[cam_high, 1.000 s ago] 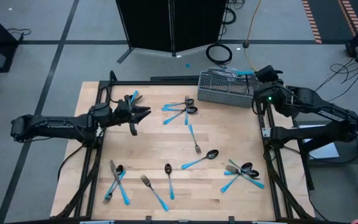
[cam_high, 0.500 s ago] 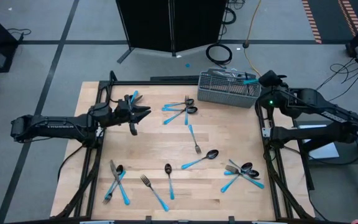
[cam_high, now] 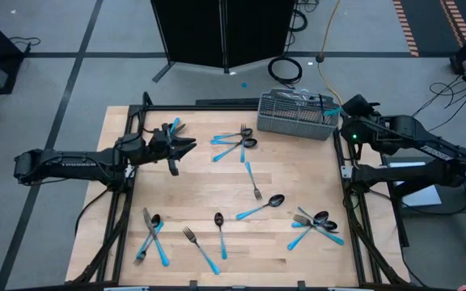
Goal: Sort silverware
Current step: Put the blue knife into the right of the blue utensil organizer
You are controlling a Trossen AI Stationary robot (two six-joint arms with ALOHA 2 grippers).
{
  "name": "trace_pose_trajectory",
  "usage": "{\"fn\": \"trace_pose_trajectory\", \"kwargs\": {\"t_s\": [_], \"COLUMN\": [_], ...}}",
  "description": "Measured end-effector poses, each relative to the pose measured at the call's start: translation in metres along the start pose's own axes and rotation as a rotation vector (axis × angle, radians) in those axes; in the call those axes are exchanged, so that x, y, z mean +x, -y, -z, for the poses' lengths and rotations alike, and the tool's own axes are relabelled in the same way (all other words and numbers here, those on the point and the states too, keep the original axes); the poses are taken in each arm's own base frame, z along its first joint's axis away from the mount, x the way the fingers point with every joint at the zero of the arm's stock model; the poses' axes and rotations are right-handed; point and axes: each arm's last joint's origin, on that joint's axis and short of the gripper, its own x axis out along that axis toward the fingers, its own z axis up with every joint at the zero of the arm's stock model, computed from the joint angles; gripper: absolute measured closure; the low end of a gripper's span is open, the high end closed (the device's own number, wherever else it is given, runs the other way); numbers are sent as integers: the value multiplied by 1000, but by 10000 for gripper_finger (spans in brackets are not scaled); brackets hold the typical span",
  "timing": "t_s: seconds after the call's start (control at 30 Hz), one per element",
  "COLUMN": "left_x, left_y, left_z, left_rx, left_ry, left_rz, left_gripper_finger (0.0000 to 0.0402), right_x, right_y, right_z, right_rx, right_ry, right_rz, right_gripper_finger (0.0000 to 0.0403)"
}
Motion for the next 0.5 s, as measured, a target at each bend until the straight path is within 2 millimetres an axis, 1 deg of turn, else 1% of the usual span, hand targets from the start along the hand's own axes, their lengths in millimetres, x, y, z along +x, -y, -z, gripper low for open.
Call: {"fn": "trace_pose_trajectory", "kwargs": {"t_s": [0.27, 0.5], "left_x": [0, 0], "left_y": [0, 0], "left_z": [0, 0], "left_rx": [1, -3], "left_ry": [-4, -2], "left_rz": [-2, -2], "left_gripper_finger": [334, 334], "right_x": [14, 29], "right_y": [-8, 3], "right_z": [-10, -28], "right_rx": [-103, -222], "right_ry": [-35, -61], "right_rz": [-99, -133], "right_gripper_finger": [403, 403]}}
